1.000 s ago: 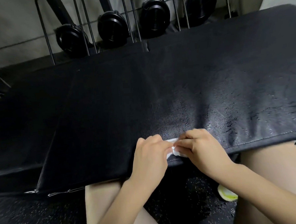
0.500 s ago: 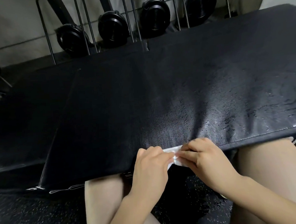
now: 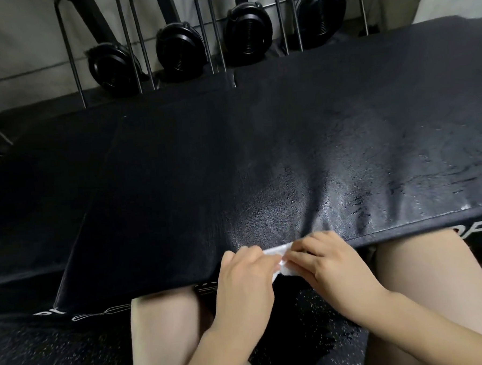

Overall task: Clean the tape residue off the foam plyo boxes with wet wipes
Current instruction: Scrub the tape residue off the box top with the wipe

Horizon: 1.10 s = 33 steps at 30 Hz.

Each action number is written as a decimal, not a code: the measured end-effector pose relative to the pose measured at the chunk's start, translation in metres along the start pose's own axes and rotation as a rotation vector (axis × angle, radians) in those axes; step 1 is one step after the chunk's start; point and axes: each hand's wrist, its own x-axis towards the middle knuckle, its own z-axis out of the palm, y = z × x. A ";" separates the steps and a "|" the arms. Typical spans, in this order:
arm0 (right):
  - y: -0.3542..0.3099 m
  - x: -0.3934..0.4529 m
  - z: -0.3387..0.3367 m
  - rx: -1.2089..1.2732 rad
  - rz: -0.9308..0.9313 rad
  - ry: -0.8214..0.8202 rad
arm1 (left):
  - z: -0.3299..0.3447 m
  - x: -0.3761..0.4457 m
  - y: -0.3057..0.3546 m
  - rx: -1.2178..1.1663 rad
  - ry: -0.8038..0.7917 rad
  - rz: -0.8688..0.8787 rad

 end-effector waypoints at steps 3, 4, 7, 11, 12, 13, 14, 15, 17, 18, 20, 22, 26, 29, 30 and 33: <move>0.003 0.000 0.002 0.002 0.000 -0.005 | 0.003 0.000 -0.003 -0.006 0.001 0.007; 0.004 0.005 0.004 0.005 0.015 -0.002 | 0.003 0.004 -0.006 -0.017 0.016 0.007; 0.007 0.027 0.012 0.028 0.077 0.026 | 0.003 0.024 -0.020 -0.014 0.049 -0.003; 0.006 0.044 0.020 0.033 0.135 0.058 | 0.001 0.034 -0.025 -0.021 0.048 -0.022; 0.004 0.042 0.020 0.035 0.130 0.060 | 0.001 0.031 -0.024 -0.016 0.047 -0.010; 0.002 0.038 0.018 0.039 0.119 0.054 | 0.002 0.025 -0.022 -0.017 0.044 0.010; 0.000 0.031 0.016 0.044 0.101 0.043 | 0.002 0.018 -0.022 -0.030 0.043 0.032; -0.002 0.024 0.014 0.052 0.079 0.031 | 0.003 0.011 -0.022 -0.054 0.046 0.049; -0.005 0.012 0.010 0.073 0.042 0.018 | 0.006 0.000 -0.023 -0.088 0.057 0.081; -0.005 0.008 0.009 0.082 0.029 0.016 | 0.008 -0.003 -0.023 -0.085 0.058 0.101; -0.004 0.006 0.008 0.092 0.010 0.015 | 0.010 -0.008 -0.023 -0.087 0.054 0.134; -0.003 0.009 0.008 0.088 -0.013 0.017 | 0.009 -0.011 -0.027 -0.095 0.058 0.171; -0.015 0.020 0.015 0.081 -0.093 0.008 | 0.002 -0.019 -0.043 -0.079 0.088 0.215; -0.035 0.033 0.028 0.066 -0.108 0.002 | -0.007 -0.029 -0.060 -0.064 0.140 0.181; -0.042 0.037 0.033 0.065 -0.110 0.004 | -0.010 -0.033 -0.066 -0.058 0.160 0.173; -0.065 0.045 0.047 0.079 -0.136 0.025 | -0.023 -0.046 -0.081 -0.028 0.213 0.138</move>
